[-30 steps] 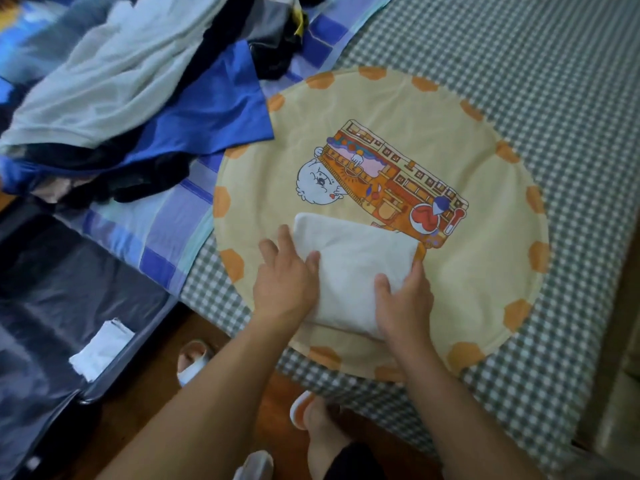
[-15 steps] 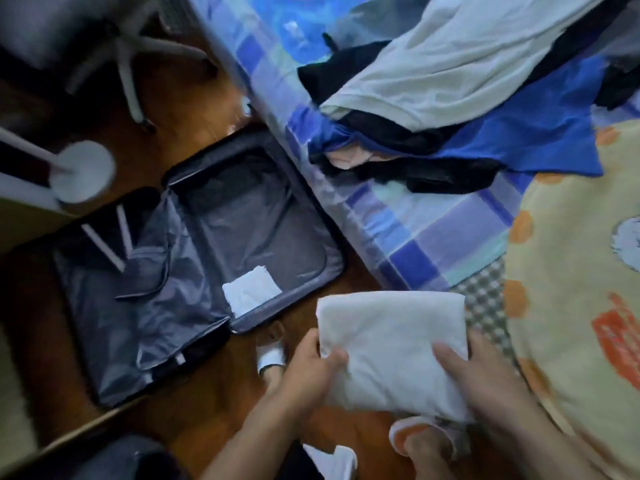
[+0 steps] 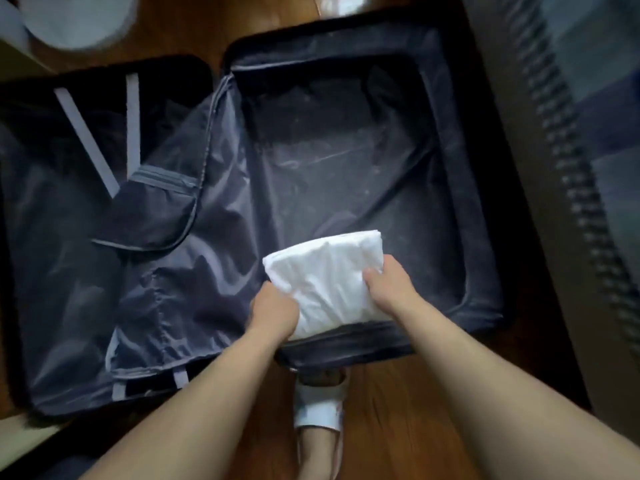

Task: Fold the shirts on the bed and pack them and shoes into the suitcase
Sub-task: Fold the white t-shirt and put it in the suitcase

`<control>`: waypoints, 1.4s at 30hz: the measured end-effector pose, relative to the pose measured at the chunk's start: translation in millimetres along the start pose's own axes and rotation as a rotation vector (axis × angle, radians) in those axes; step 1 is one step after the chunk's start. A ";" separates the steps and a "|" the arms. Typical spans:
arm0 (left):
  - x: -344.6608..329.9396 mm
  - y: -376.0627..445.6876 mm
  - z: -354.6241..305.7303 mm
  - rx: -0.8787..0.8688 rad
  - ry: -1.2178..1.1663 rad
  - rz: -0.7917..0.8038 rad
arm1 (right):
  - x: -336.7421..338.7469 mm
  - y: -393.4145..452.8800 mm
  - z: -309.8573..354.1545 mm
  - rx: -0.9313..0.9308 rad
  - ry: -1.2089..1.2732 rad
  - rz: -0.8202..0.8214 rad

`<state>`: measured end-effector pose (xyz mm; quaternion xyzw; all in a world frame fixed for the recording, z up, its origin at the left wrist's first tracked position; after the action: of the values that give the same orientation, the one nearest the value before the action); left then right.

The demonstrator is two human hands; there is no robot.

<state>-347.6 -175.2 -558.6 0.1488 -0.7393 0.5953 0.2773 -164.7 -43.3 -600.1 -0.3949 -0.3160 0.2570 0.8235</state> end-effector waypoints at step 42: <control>-129.3 54.0 31.2 -0.388 0.720 -0.161 | -73.1 38.6 -79.6 0.515 -0.948 -0.033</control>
<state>-280.9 -206.2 -681.9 -0.0667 -0.6794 0.4356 0.5867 -162.7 -109.9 -693.6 -0.0162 -0.5858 0.4634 0.6647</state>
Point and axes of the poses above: each hand's wrist, its own y-axis towards the middle knuckle, its own x-axis out of the back of the hand, z = x × y, the point moved 6 cm from there along y, towards the middle knuckle, and after that the axes turned 6 degrees about y, right-handed, at the moved point
